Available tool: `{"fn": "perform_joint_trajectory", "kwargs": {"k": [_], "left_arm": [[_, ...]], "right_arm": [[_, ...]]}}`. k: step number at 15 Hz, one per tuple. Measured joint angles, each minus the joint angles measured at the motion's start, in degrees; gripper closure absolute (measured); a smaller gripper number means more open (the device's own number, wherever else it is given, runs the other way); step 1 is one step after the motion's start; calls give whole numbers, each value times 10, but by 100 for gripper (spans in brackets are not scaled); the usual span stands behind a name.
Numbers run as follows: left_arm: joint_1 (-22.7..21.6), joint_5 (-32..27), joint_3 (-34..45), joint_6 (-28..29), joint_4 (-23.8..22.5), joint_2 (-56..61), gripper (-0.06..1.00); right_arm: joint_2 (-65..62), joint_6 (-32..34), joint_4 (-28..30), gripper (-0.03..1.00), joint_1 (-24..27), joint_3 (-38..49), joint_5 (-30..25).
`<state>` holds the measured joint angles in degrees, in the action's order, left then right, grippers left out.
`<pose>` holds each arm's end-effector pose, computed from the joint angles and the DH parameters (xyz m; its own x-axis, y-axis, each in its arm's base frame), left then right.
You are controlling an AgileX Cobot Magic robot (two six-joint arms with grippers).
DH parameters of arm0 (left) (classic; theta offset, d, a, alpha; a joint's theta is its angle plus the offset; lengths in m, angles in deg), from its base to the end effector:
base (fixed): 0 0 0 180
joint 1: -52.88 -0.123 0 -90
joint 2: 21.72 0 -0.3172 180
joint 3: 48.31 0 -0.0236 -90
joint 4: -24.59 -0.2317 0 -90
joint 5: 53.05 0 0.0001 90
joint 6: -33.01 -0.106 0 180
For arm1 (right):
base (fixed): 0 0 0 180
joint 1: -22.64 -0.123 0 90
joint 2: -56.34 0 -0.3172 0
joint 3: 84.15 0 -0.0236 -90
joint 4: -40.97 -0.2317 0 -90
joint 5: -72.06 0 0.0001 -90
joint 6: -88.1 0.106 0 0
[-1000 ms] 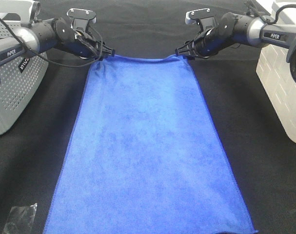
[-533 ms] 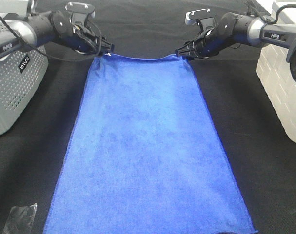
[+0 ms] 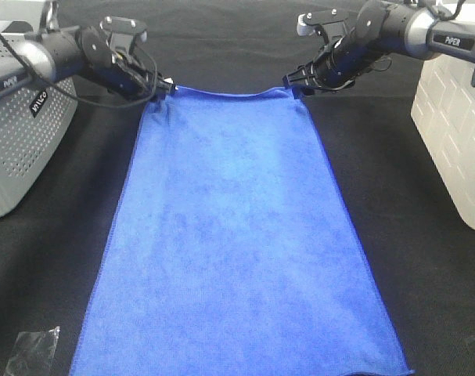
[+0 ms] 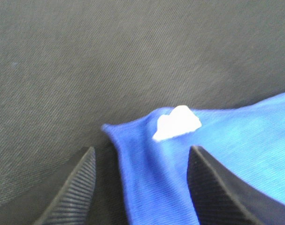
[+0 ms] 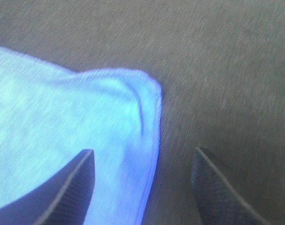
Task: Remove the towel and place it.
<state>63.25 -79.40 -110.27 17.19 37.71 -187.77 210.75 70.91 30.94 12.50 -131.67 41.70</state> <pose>0.6072 -0.1220 0.0983 -0.6108 0.1827 -0.7704 0.2988 0.9543 -0.0105 0.5760 0.1125 0.1382 -0.6757 -0.2706 -0.6857 -0.3384 0.9403 -0.0377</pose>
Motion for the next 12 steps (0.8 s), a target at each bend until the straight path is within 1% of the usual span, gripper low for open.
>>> {"fn": "perform_joint_trajectory", "kwargs": {"k": [3,6,9,12], "left_arm": [[0,33,0,0,-5,-22,38],[1,37,-1,9,-33,-25,38],[1,39,-1,65,-61,-25,38],[1,39,-1,109,-65,-26,38]], "right_arm": [[-2,0,-1,35,0,0,-11],[-14,0,-1,35,0,0,-11],[-14,0,-1,35,0,0,-11],[-14,0,-1,35,0,0,-11]]}}
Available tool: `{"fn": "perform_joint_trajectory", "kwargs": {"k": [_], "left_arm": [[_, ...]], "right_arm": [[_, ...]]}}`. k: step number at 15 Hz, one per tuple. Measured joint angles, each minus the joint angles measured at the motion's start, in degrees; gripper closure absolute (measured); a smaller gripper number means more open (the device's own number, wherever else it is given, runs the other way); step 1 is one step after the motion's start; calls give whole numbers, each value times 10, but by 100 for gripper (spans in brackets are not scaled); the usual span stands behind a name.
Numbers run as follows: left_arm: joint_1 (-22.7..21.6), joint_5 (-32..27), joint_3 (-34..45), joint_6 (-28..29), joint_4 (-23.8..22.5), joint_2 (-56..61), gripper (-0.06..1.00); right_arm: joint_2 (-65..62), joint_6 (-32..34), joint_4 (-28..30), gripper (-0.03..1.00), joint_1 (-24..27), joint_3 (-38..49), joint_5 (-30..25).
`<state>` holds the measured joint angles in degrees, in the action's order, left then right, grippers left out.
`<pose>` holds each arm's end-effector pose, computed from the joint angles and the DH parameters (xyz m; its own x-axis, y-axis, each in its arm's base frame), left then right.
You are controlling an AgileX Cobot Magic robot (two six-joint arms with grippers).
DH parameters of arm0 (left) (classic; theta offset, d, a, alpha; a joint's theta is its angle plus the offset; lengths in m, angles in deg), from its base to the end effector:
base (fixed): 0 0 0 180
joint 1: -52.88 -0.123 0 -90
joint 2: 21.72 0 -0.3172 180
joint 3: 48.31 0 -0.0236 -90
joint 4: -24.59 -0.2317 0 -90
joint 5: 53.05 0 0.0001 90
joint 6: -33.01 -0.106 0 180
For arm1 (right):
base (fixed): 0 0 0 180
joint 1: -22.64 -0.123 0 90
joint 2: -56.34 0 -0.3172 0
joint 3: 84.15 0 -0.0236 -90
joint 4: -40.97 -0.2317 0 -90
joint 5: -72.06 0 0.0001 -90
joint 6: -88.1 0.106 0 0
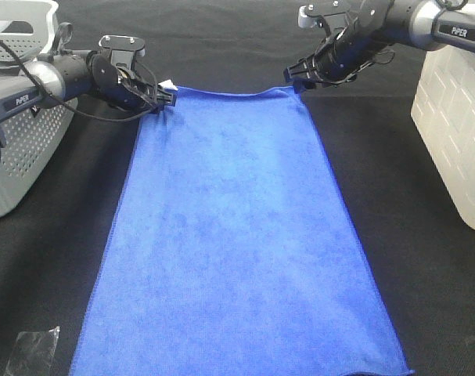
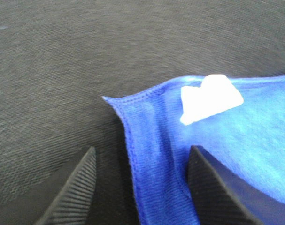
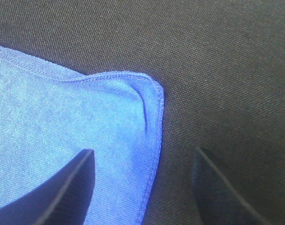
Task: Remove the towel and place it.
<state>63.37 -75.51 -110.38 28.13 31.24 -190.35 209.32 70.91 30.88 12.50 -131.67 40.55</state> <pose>0.6109 -0.1179 0.0756 -0.6219 0.0926 -0.7776 0.2020 0.9783 -0.0450 0.5738 0.1125 0.1514 -0.6716 -0.2707 -0.6897 -0.3411 0.9393 -0.0366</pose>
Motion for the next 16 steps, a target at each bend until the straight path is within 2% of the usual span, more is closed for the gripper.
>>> {"fn": "perform_joint_trajectory", "kwargs": {"k": [7,10,14,15,16], "left_arm": [[-1,-20,0,18,-1,40,38],[-1,-53,0,18,0,73,38],[-1,-210,0,18,0,148,38],[-1,-226,0,18,1,156,38],[-1,-286,0,18,6,186,38]], "right_arm": [[-3,0,1,35,0,0,-7],[-26,0,1,35,0,0,-35],[-95,7,1,35,0,0,-137],[-103,14,1,35,0,0,-152],[-134,28,1,35,0,0,-194]]}}
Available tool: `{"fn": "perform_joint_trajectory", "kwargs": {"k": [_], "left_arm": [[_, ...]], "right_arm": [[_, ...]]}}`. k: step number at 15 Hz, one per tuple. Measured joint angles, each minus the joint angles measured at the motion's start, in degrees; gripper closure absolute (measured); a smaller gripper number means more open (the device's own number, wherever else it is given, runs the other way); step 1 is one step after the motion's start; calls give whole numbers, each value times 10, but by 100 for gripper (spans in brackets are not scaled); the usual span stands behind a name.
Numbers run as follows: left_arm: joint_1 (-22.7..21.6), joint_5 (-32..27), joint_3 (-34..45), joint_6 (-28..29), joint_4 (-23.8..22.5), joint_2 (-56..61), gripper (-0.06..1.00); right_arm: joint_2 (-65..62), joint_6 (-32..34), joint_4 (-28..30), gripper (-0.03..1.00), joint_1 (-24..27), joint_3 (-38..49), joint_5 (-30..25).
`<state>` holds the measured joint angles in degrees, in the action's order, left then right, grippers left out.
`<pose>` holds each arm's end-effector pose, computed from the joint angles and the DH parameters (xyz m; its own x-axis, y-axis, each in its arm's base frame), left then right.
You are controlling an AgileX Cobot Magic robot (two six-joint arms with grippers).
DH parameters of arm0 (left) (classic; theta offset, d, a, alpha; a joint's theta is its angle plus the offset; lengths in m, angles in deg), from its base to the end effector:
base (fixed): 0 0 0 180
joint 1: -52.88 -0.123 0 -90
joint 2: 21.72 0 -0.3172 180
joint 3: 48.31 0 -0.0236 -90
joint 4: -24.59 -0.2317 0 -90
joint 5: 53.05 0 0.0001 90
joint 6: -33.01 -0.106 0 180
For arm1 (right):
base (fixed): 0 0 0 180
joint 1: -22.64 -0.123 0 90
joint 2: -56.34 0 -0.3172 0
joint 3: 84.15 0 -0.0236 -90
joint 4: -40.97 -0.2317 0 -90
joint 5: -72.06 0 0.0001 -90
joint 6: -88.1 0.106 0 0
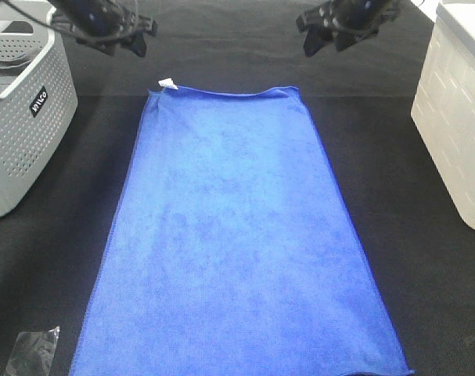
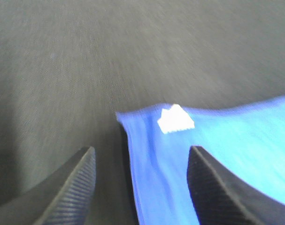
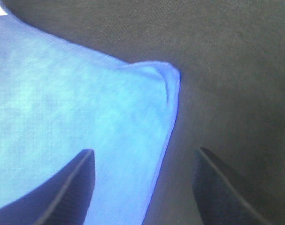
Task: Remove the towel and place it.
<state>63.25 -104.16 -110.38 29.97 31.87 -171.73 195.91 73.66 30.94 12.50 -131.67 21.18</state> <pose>0.5635 -0.1138 0.2340 -0.7467 0.1094 -0.6561 0.2229 0.9705 -0.0920 0.5268 0.1088 0.2606 -0.7373 -0.2732 -0.6178 -0.3625 0.9317 0.0206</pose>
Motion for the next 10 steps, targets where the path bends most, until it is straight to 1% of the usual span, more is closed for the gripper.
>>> {"fn": "perform_joint_trajectory", "kwargs": {"k": [3,4,6,7,8,9,10], "left_arm": [[0,-93,0,13,1,47,30],[-1,-119,0,13,-7,61,28],[-14,-163,0,13,-36,86,27],[-34,-178,0,13,-47,96,27],[-34,-178,0,13,-47,96,27],[-56,-182,0,13,-50,106,27],[-104,-183,0,14,-48,130,27]], "right_arm": [[-62,44,3,30,0,0,-88],[-86,61,17,28,0,0,-112],[-126,85,33,28,9,-1,-155],[-145,95,34,28,22,-1,-172],[-145,95,34,28,22,-1,-172],[-164,100,36,28,44,-1,-183],[-195,108,45,28,83,-1,-185]]}}
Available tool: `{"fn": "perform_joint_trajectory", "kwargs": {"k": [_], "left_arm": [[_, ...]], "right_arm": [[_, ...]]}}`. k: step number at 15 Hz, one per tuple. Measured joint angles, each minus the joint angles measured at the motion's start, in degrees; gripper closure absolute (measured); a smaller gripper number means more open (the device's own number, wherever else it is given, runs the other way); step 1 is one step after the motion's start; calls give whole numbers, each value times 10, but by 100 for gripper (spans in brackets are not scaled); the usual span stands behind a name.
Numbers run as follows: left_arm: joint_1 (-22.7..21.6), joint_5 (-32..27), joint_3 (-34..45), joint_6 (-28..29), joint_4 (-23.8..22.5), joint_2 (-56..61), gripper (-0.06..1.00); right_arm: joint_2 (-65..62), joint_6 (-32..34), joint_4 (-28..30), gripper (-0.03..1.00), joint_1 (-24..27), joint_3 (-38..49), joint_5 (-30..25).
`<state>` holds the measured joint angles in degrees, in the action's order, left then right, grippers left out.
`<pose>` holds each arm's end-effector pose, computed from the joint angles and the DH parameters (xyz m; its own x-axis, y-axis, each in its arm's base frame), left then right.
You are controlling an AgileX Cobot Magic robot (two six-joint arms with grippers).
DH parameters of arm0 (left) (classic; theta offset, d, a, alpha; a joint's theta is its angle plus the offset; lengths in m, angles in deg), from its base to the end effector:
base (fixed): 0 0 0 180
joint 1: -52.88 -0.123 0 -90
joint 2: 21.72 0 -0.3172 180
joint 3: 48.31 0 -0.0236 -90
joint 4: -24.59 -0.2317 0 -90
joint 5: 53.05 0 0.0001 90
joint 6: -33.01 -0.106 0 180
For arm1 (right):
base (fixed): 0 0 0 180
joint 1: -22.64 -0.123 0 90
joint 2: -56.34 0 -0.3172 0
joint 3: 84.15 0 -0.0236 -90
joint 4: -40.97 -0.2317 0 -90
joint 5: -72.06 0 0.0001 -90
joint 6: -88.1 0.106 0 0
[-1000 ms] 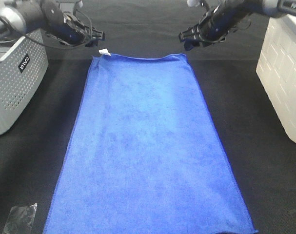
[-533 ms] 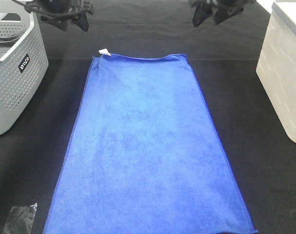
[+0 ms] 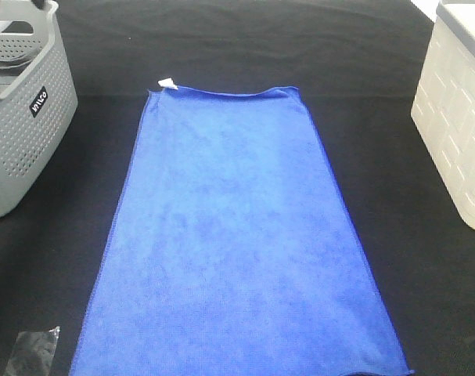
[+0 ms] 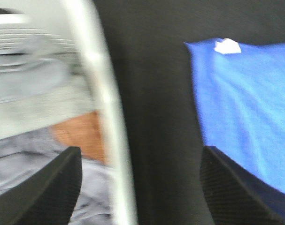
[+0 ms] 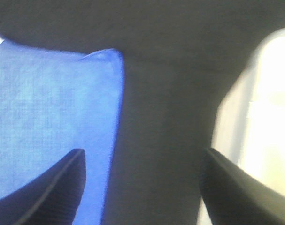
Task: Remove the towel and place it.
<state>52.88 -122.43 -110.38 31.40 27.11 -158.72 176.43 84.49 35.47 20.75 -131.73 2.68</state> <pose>0.5113 -0.0044 0.3363 -0.8116 0.0126 -0.5840 0.0342 0.9991 -0.0261 0.4376 0.0240 0.4066 -0.7826 -0.0548 -0.6202 -0.1111 0.9924 0.0525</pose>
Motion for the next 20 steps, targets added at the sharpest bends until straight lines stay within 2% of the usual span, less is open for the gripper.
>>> {"fn": "perform_joint_trajectory", "kwargs": {"k": [2,3,4,5,6,7,9,10,11,12,14,18,20], "left_arm": [[-27,0,9,0,3,32,27],[-27,0,9,0,3,32,27],[-30,0,47,-4,3,70,27],[-30,0,156,-10,14,150,27],[-30,0,184,-13,19,170,27],[-30,0,289,-27,33,253,27],[-29,1,426,-39,33,368,27],[-29,1,426,-39,33,368,27],[-29,8,488,-40,30,423,27],[-29,21,581,-41,21,536,27],[-29,37,667,-45,11,638,27],[-29,133,833,-48,-15,838,27],[-29,163,908,-48,-25,936,27]], "right_arm": [[-30,6,5,28,19,9,-1],[-30,6,5,28,19,9,-1],[-69,13,14,28,22,46,-1],[-147,18,19,28,22,133,-1],[-209,22,26,28,22,196,-1],[-265,30,30,28,22,254,-2],[-383,36,30,28,22,359,-6],[-383,36,30,28,22,359,-6],[-444,41,34,28,22,411,-6],[-559,44,48,28,22,498,-6],[-671,45,62,28,22,572,-6],[-868,62,64,28,22,699,-8],[-936,65,64,28,22,747,-8]]}}
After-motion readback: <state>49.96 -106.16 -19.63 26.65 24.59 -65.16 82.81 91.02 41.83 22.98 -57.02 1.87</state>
